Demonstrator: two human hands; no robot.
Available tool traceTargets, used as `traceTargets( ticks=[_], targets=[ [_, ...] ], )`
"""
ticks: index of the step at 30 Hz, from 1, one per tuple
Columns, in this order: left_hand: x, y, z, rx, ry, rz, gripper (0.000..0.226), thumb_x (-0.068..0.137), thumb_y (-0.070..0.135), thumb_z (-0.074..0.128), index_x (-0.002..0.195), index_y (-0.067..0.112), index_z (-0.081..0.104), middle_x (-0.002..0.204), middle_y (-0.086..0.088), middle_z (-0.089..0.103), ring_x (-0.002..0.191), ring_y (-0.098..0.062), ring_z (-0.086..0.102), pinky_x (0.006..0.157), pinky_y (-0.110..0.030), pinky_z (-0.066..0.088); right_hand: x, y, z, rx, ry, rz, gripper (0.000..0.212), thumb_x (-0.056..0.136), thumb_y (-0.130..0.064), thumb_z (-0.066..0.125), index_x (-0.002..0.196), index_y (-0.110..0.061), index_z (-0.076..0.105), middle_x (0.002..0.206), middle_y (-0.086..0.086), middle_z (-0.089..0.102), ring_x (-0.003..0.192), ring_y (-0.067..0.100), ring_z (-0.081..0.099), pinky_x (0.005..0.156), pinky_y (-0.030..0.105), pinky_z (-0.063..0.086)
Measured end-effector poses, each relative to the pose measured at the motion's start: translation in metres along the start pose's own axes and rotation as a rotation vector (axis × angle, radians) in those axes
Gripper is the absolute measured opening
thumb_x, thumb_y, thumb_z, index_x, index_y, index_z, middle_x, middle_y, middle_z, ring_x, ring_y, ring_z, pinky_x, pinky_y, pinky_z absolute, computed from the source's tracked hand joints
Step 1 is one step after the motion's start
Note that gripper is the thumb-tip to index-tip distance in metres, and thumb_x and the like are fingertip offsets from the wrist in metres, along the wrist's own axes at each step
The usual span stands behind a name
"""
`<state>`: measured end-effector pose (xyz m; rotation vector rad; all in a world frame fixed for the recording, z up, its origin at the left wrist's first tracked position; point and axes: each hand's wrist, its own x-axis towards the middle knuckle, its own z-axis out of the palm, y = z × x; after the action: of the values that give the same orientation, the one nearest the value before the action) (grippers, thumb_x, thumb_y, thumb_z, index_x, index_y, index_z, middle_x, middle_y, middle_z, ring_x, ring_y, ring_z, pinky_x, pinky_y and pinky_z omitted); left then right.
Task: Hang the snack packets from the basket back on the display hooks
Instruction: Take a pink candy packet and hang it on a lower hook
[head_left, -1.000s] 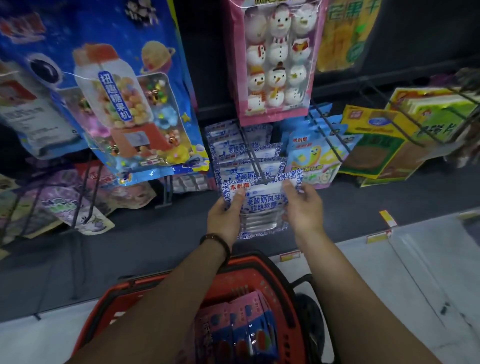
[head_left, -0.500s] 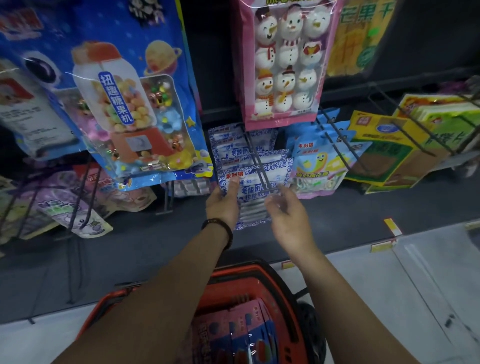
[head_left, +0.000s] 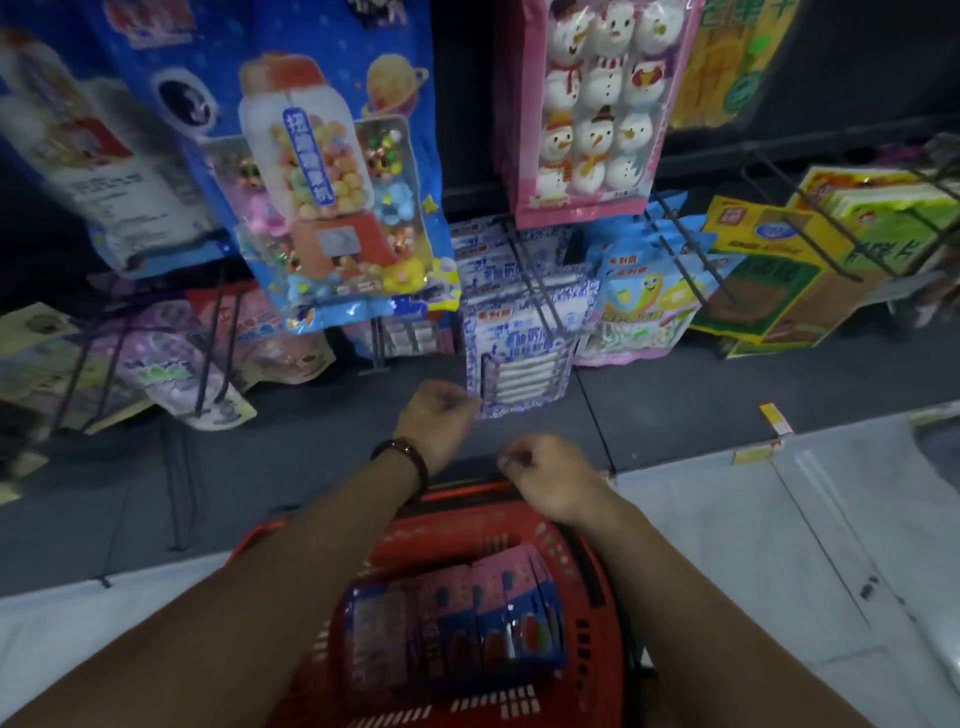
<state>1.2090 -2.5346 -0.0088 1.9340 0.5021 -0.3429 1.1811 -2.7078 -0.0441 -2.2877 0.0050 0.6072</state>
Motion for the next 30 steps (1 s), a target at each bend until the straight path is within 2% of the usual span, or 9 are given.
traceTargets(
  ticks=[4, 7, 11, 15, 18, 20, 23, 27, 30],
  targets=[
    [-0.066, -0.050, -0.058, 0.402, -0.244, 0.223, 0.006, 0.094, 0.030, 0.073, 0.098, 0.027, 0.069, 0.100, 0.009, 0.075, 0.094, -0.009, 0.070, 0.091, -0.032, 0.054, -0.021, -0.004, 0.040, -0.103, -0.118, -0.003, 0.023, 0.099, -0.038, 0.065, 0.112, -0.024, 0.077, 0.118, 0.005, 0.078, 0.110, 0.026, 0.071, 0.084, 0.026, 0.047],
    [-0.100, -0.091, -0.103, 0.616, -0.382, 0.256, 0.001, 0.095, 0.029, 0.072, 0.094, 0.029, 0.073, 0.097, 0.017, 0.074, 0.093, 0.010, 0.065, 0.084, -0.018, 0.048, -0.031, 0.001, 0.072, -0.157, -0.228, 0.030, 0.024, 0.099, -0.037, 0.066, 0.111, -0.020, 0.079, 0.117, 0.006, 0.078, 0.112, 0.025, 0.071, 0.088, 0.027, 0.049],
    [-0.111, -0.131, -0.126, 0.732, -0.429, 0.221, 0.007, 0.097, 0.025, 0.069, 0.102, 0.026, 0.074, 0.105, 0.010, 0.075, 0.100, -0.008, 0.068, 0.090, -0.030, 0.052, -0.038, 0.014, 0.112, -0.142, -0.301, 0.216, 0.026, 0.099, -0.029, 0.065, 0.116, -0.017, 0.080, 0.122, 0.011, 0.077, 0.115, 0.028, 0.070, 0.083, 0.024, 0.047],
    [-0.096, -0.156, -0.123, 0.877, -0.540, 0.154, 0.019, 0.099, 0.041, 0.063, 0.112, 0.028, 0.068, 0.116, 0.002, 0.072, 0.107, -0.020, 0.066, 0.083, -0.028, 0.047, -0.044, 0.042, 0.172, -0.063, -0.349, 0.391, 0.030, 0.095, -0.015, 0.070, 0.122, -0.005, 0.075, 0.108, 0.013, 0.073, 0.094, 0.025, 0.072, 0.077, 0.030, 0.058],
    [-0.081, -0.164, -0.117, 0.941, -0.632, 0.139, 0.032, 0.100, 0.044, 0.059, 0.125, 0.024, 0.064, 0.125, -0.003, 0.068, 0.108, -0.023, 0.064, 0.080, -0.025, 0.041, -0.045, 0.066, 0.217, -0.031, -0.360, 0.456, 0.043, 0.097, -0.014, 0.072, 0.137, -0.001, 0.062, 0.122, 0.022, 0.071, 0.111, 0.035, 0.070, 0.084, 0.041, 0.058],
    [-0.075, -0.166, -0.116, 0.919, -0.670, 0.141, 0.034, 0.101, 0.043, 0.059, 0.129, 0.023, 0.063, 0.122, 0.000, 0.067, 0.095, -0.017, 0.058, 0.075, -0.023, 0.039, -0.043, 0.074, 0.241, -0.019, -0.378, 0.542, 0.030, 0.106, -0.017, 0.059, 0.130, 0.001, 0.063, 0.114, 0.027, 0.066, 0.102, 0.038, 0.067, 0.092, 0.051, 0.055],
    [-0.070, -0.167, -0.116, 0.884, -0.702, 0.143, 0.033, 0.102, 0.044, 0.059, 0.129, 0.026, 0.063, 0.100, 0.014, 0.058, 0.079, -0.004, 0.048, 0.061, -0.008, 0.033, -0.040, 0.085, 0.265, 0.041, -0.287, 0.667, 0.013, 0.106, -0.017, 0.055, 0.096, -0.008, 0.056, 0.087, 0.013, 0.052, 0.070, 0.021, 0.047, 0.076, 0.042, 0.045],
    [-0.066, -0.159, -0.117, 0.902, -0.718, 0.101, 0.034, 0.097, 0.040, 0.066, 0.127, 0.022, 0.066, 0.121, -0.001, 0.069, 0.093, -0.015, 0.058, 0.078, -0.023, 0.041, -0.038, 0.084, 0.281, 0.234, -0.174, 0.809, 0.037, 0.092, -0.027, 0.070, 0.120, -0.005, 0.072, 0.119, 0.016, 0.074, 0.105, 0.031, 0.071, 0.090, 0.039, 0.057],
    [-0.066, -0.156, -0.119, 0.907, -0.730, 0.079, 0.035, 0.097, 0.041, 0.067, 0.127, 0.023, 0.065, 0.125, -0.001, 0.069, 0.101, -0.017, 0.062, 0.081, -0.025, 0.043, -0.029, 0.077, 0.284, 0.158, -0.289, 0.784, 0.044, 0.107, -0.030, 0.054, 0.144, -0.007, 0.057, 0.147, 0.017, 0.060, 0.135, 0.035, 0.059, 0.110, 0.043, 0.050]
  ],
)
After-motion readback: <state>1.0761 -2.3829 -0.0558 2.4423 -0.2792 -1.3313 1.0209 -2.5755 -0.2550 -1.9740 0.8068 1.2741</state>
